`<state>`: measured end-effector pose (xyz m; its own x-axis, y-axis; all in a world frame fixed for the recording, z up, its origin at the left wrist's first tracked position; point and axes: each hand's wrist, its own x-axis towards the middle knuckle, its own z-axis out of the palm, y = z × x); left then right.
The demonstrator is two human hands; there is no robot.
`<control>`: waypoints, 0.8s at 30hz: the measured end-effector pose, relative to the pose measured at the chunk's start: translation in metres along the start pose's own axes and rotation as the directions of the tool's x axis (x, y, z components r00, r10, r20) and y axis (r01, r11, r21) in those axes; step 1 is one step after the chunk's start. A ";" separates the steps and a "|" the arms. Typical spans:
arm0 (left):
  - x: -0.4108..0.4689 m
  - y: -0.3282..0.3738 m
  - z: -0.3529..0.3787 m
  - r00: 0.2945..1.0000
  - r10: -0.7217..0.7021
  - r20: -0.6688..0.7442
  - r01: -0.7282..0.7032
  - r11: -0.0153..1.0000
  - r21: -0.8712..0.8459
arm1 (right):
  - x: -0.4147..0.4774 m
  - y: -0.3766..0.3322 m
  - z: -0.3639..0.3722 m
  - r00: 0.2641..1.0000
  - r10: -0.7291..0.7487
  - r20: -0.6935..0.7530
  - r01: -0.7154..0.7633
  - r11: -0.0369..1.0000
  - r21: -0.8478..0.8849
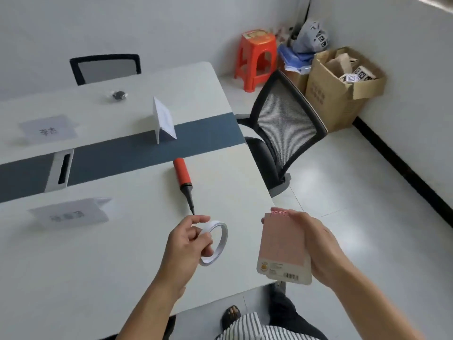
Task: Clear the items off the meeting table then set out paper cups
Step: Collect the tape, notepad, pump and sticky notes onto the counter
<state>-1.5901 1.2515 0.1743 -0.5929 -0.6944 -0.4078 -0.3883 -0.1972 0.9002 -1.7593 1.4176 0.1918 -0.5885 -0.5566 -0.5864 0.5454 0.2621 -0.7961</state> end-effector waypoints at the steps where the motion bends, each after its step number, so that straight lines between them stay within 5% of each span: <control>1: 0.005 0.001 0.001 0.999 -0.024 -0.039 0.023 0.999 -0.028 | 0.016 -0.008 0.006 0.999 0.005 0.048 -0.005 1.000 -0.001; 8: 0.030 0.021 0.017 0.944 -0.226 -0.242 0.152 0.945 -0.291 | 0.113 -0.032 0.062 0.858 0.089 0.506 -0.071 0.996 -0.056; 11: 0.041 0.020 0.017 0.908 -0.300 -0.293 0.207 0.928 -0.311 | 0.140 -0.021 0.084 0.835 0.019 0.551 0.140 0.959 -0.245; 14: 0.037 0.011 0.013 0.862 -0.333 -0.382 0.248 0.934 -0.257 | 0.157 -0.006 0.096 0.762 -0.019 0.648 0.395 0.806 -0.440; 18: 0.012 -0.010 0.007 0.828 -0.408 -0.384 0.314 0.906 -0.285 | 0.186 0.003 0.112 0.602 0.259 0.755 0.463 0.657 -0.595; 20: 0.000 -0.021 0.007 0.788 -0.457 -0.411 0.340 0.881 -0.328 | 0.216 0.010 0.127 0.608 0.188 0.772 0.650 0.440 -0.619; 22: -0.011 -0.032 0.009 0.734 -0.501 -0.459 0.342 0.856 -0.388 | 0.253 0.013 0.146 0.553 0.035 0.833 0.833 -0.011 -0.553; 24: -0.023 -0.040 0.013 0.682 -0.539 -0.494 0.347 0.833 -0.430 | 0.288 0.014 0.171 0.499 0.041 0.866 0.827 -0.320 -0.462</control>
<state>-1.5700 1.2840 0.1456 0.1534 -0.7093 -0.6881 -0.2256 -0.7030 0.6744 -1.8195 1.1261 0.0373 0.2457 -0.9493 -0.1963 -0.9369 -0.1805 -0.2995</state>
